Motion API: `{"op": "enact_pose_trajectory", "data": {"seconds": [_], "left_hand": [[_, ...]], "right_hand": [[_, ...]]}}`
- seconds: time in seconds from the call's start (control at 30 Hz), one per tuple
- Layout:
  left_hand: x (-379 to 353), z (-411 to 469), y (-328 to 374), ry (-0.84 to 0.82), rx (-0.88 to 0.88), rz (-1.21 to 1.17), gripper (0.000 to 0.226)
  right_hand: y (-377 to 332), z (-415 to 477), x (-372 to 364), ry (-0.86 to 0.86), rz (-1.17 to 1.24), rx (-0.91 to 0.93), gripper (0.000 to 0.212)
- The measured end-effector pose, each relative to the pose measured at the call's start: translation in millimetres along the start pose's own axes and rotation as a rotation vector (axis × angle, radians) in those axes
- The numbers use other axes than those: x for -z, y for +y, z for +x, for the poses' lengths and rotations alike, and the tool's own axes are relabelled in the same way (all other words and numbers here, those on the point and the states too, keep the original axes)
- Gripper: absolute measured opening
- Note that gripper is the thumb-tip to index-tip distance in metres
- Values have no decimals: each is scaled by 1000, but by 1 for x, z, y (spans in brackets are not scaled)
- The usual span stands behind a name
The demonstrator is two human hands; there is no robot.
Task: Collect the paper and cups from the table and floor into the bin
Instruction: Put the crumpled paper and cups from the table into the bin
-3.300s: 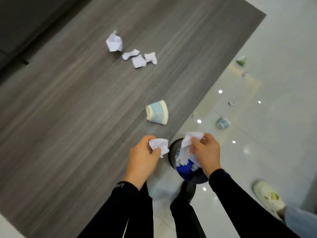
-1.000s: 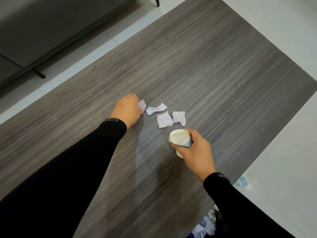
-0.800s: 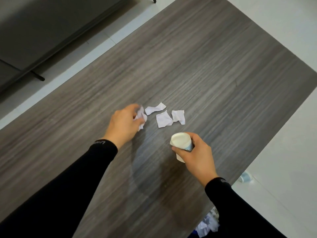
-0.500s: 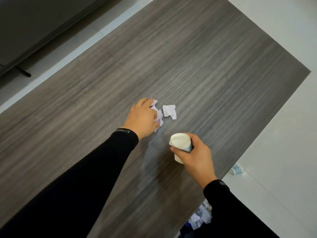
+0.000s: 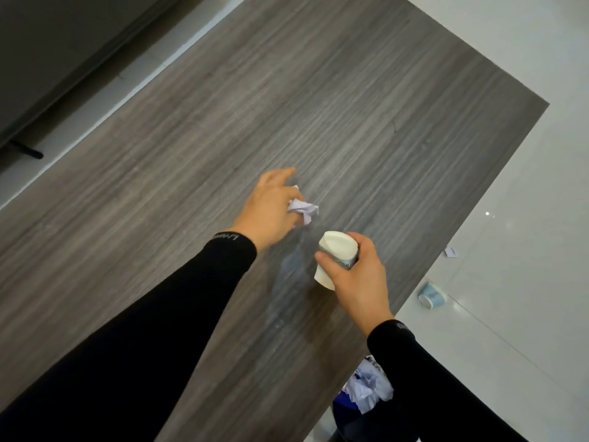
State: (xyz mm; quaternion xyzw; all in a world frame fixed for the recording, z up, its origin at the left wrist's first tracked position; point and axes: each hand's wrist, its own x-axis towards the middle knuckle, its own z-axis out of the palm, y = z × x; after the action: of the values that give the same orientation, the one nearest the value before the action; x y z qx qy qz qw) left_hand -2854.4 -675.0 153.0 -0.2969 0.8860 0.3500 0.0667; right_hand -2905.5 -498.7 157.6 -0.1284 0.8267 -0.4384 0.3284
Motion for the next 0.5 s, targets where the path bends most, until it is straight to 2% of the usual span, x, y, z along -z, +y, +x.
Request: {"op": "enact_pose_trajectory", "data": {"seconds": [0.07, 0.17, 0.23, 0.33, 0.4, 0.5], "left_hand": [[-9, 5, 6, -127, -44, 124, 21], [-26, -6, 6, -30, -32, 217, 10], [-30, -17, 5, 10, -4, 205, 11], [-30, -34, -2, 12, 114, 52, 14], [-31, -53, 3, 39, 216, -157, 8], [-50, -88, 37, 21, 205, -366, 13]], "right_hand": [[-2, 0, 0, 35, 24, 12, 44], [-1, 0, 5, 41, 24, 21, 41], [2, -2, 12, 43, 6, 24, 41], [9, -11, 30, 80, 6, 2, 46], [17, -19, 45, 129, 29, -9, 37], [31, -38, 69, 203, 54, -44, 36]]}}
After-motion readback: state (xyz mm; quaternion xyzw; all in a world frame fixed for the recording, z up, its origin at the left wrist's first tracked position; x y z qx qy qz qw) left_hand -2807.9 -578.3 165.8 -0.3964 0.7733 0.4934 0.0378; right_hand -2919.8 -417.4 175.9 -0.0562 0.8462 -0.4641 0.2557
